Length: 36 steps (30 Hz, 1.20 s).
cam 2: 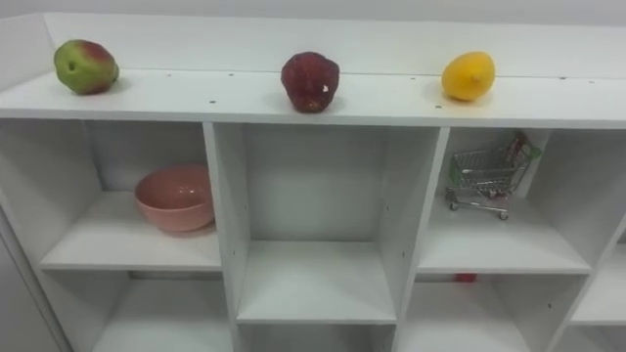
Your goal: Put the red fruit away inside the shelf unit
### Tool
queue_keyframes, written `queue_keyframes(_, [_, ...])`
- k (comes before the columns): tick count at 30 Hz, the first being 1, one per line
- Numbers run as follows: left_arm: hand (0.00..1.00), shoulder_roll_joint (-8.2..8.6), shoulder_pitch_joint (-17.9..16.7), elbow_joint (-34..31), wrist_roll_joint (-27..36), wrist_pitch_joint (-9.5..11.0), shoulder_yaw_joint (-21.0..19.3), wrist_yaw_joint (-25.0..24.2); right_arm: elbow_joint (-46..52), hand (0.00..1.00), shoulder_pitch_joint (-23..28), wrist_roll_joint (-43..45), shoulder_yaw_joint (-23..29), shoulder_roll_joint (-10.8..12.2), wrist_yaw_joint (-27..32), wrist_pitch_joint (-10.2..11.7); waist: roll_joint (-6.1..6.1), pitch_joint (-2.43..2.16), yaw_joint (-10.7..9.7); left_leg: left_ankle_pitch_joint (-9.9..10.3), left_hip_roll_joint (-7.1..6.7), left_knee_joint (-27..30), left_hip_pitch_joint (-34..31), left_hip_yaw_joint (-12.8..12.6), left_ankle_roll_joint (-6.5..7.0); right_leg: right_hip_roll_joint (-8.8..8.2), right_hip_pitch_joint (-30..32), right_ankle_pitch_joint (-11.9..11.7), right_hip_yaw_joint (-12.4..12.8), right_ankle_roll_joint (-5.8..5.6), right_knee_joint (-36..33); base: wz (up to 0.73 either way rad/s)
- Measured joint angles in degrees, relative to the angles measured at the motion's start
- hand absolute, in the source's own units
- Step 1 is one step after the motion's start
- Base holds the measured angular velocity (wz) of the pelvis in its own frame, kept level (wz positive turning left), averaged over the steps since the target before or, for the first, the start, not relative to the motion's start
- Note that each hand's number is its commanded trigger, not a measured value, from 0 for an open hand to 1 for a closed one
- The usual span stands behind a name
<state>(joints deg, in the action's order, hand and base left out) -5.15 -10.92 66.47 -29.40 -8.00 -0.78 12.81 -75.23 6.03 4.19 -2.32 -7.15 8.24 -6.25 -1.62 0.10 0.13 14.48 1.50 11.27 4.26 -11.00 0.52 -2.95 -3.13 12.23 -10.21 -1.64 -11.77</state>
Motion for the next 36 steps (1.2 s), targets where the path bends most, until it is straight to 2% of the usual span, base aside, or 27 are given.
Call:
queue_keyframes(2, [0.00, -0.03, 0.1, 0.0, 0.0, 1.0, 0.0, 0.3, 1.5, 0.00, -0.1, -5.9, 1.1, 0.0, 1.7, 1.0, 0.13, 0.08, -0.1, 0.0, 0.08, 0.0, -0.1, -0.1, 0.00, 0.04, 0.0, 0.0, -0.1, 0.03, 0.0, 0.00])
queue_keyframes(3, [0.00, -0.02, 0.0, 0.0, 0.1, 1.8, 0.0, 0.6, 2.3, 0.00, -0.3, -9.2, 1.4, 0.0, 2.5, 2.3, 0.17, 0.15, 0.0, 0.0, 0.01, 0.0, -0.1, -0.1, 0.00, 0.05, 0.0, 0.0, 0.2, 0.05, 0.0, 0.00])
queue_keyframes(5, [0.00, -0.04, 0.6, -0.1, 0.2, 3.4, -0.1, 1.1, 5.3, 0.00, -0.6, -10.8, 1.7, 0.0, 3.5, 3.7, 0.11, 0.20, 0.0, 0.0, -0.01, 0.0, 0.0, -0.2, 0.00, 0.12, 0.2, 0.0, 0.7, 0.05, 0.0, -0.03])
queue_keyframes(7, [0.00, -0.07, 0.8, -0.2, 0.6, 5.2, -0.1, 2.4, 12.6, 0.00, -0.8, -11.3, 3.1, 0.0, 5.2, 5.7, 0.55, 0.35, 0.0, 0.0, 0.01, 0.1, 0.1, -0.6, 0.00, 0.15, 0.2, -0.2, 0.8, 0.05, 0.0, -0.08])
queue_keyframes(9, [0.00, -0.18, 1.4, -0.3, 0.6, 6.1, -0.2, 3.1, 20.5, 0.00, -0.7, -11.8, 4.0, 0.0, 7.3, 6.7, 0.28, 0.67, 0.0, 0.0, 0.00, 0.2, -0.1, -0.7, 0.01, 0.12, 0.4, -0.2, 0.8, 0.04, 0.0, -0.05])
queue_keyframes(10, [0.00, -0.30, 1.5, -0.5, 0.6, 6.7, -0.3, 3.6, 25.7, 0.00, -0.8, -11.9, 4.2, 0.1, 8.5, 7.7, 0.54, 0.38, 0.2, 0.0, 0.06, 0.3, -0.4, -0.9, 0.01, 0.17, 1.1, -0.3, 1.0, 0.09, -0.1, -0.07])
queue_keyframes(11, [0.00, -0.32, 1.5, -0.8, 0.6, 7.0, -0.2, 4.0, 28.7, 0.00, -0.8, -11.9, 4.2, 0.2, 9.2, 8.4, 0.57, 0.34, 0.2, 0.0, 0.09, 0.3, -0.5, -0.9, 0.01, 0.22, 1.3, -0.4, 1.2, 0.12, 0.0, -0.09])
queue_keyframes(12, [0.00, -0.32, 1.3, -1.0, 0.6, 7.7, -0.2, 4.6, 33.7, 0.00, -0.7, -11.9, 4.1, 0.3, 10.1, 9.7, 0.08, 0.56, 0.3, 0.0, 0.16, 0.3, -0.5, -1.0, 0.01, 0.33, 1.4, -0.4, 1.4, 0.15, 0.0, -0.06])
queue_keyframes(13, [0.00, -0.38, 1.2, -1.1, 0.6, 8.1, -0.2, 4.8, 38.4, 0.00, -0.8, -11.5, 4.1, 0.4, 10.8, 10.7, 0.26, 0.24, 0.4, 0.0, 0.20, 0.3, -0.5, -1.1, 0.00, 0.37, 1.4, -0.5, 1.3, 0.18, 0.1, 0.00])
queue_keyframes(18, [0.00, -1.08, 1.3, 0.1, 3.1, 9.0, 1.6, 5.9, 51.9, 0.00, -0.9, -8.9, 2.6, 1.4, 15.2, 14.9, -0.96, 0.18, 0.4, 0.0, 0.37, 0.3, -0.7, -0.9, -0.02, 0.47, 1.1, -0.6, 1.0, 0.30, 0.2, 0.00])
queue_keyframes(23, [0.00, -1.01, 1.5, 0.1, 3.0, 10.0, 1.8, 6.8, 61.4, 0.00, -0.7, -5.9, 0.7, 1.5, 16.3, 16.3, -0.82, -0.03, 1.0, 0.0, 0.32, 0.3, -0.9, -1.4, 0.01, 0.52, 2.0, -0.9, 2.2, 0.16, 0.2, -0.08])
queue_keyframes(27, [0.00, -1.07, 2.6, 0.6, 3.1, 10.2, 4.4, 6.9, 66.3, 0.00, -1.0, -5.7, -1.1, 1.1, 18.3, 18.2, -0.43, -0.14, 2.0, -0.1, 0.53, 0.2, -0.6, -1.4, -0.02, 0.78, 1.9, -1.2, 2.4, 0.28, 0.2, -0.03])
queue_keyframes(31, [0.00, -1.14, 2.8, 0.6, 5.2, 10.7, 5.8, 6.9, 70.2, 0.00, -1.8, -3.9, -2.3, 1.1, 20.4, 20.0, 0.29, 0.09, 1.9, -0.3, 0.77, 0.1, -0.6, -1.4, -0.26, 1.03, 1.7, -1.4, 2.4, 0.40, 0.3, 0.00])
queue_keyframes(36, [0.00, -1.40, 3.1, 0.7, 6.3, 10.9, 6.7, 6.3, 72.8, 0.00, -3.8, -3.8, -3.5, 1.0, 23.1, 20.5, 0.40, 0.25, 2.0, -0.9, 0.80, -0.4, -0.7, -1.4, -0.48, 1.11, 2.1, -1.6, 2.2, 0.65, 0.2, 0.00])
